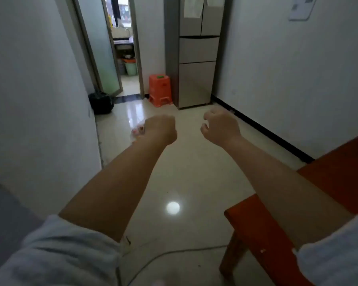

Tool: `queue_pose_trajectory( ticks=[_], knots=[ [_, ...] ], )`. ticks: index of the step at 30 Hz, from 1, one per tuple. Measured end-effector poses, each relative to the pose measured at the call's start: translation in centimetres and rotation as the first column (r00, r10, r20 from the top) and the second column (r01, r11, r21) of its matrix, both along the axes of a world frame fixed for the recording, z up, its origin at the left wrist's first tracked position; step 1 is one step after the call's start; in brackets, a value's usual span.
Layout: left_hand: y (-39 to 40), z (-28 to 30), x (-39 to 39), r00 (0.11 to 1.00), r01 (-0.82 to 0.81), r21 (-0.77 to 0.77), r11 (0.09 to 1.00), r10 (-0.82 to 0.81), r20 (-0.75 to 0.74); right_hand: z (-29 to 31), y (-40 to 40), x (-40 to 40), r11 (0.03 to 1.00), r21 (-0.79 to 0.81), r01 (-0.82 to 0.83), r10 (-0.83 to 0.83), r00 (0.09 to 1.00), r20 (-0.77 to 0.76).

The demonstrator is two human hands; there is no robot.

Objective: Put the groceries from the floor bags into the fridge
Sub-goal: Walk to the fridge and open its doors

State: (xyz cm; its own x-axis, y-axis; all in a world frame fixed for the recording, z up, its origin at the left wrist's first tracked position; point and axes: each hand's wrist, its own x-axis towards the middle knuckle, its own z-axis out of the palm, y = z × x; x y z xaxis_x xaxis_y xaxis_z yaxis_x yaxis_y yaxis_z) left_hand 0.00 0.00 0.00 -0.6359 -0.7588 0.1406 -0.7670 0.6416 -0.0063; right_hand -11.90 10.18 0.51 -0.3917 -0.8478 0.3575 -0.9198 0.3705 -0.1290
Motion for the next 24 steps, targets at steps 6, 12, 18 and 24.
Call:
queue_pose_trajectory(
  ticks=[6, 12, 18, 24],
  knots=[
    [-12.1, -2.9, -4.6, 0.985, 0.026, 0.002, 1.0, -0.026, 0.168, -3.9, -12.9, -4.4, 0.992, 0.127, -0.007, -0.004, 0.996, 0.085],
    [-25.0, -3.2, -10.2, 0.975, 0.072, 0.022, 0.997, -0.075, 0.211, -5.3, -25.2, -10.3, 0.99, 0.137, 0.034, -0.052, 0.99, 0.129],
    [-35.7, -5.0, -18.4, 0.973, 0.095, 0.095, 0.991, -0.112, 0.204, -7.3, -35.6, -18.3, 0.978, 0.198, 0.063, -0.093, 0.985, 0.148],
    [-46.9, -5.8, -29.1, 0.966, 0.165, 0.075, 0.983, -0.177, 0.191, -7.2, -47.4, -29.7, 0.98, 0.188, 0.067, -0.089, 0.99, 0.112]
  ],
)
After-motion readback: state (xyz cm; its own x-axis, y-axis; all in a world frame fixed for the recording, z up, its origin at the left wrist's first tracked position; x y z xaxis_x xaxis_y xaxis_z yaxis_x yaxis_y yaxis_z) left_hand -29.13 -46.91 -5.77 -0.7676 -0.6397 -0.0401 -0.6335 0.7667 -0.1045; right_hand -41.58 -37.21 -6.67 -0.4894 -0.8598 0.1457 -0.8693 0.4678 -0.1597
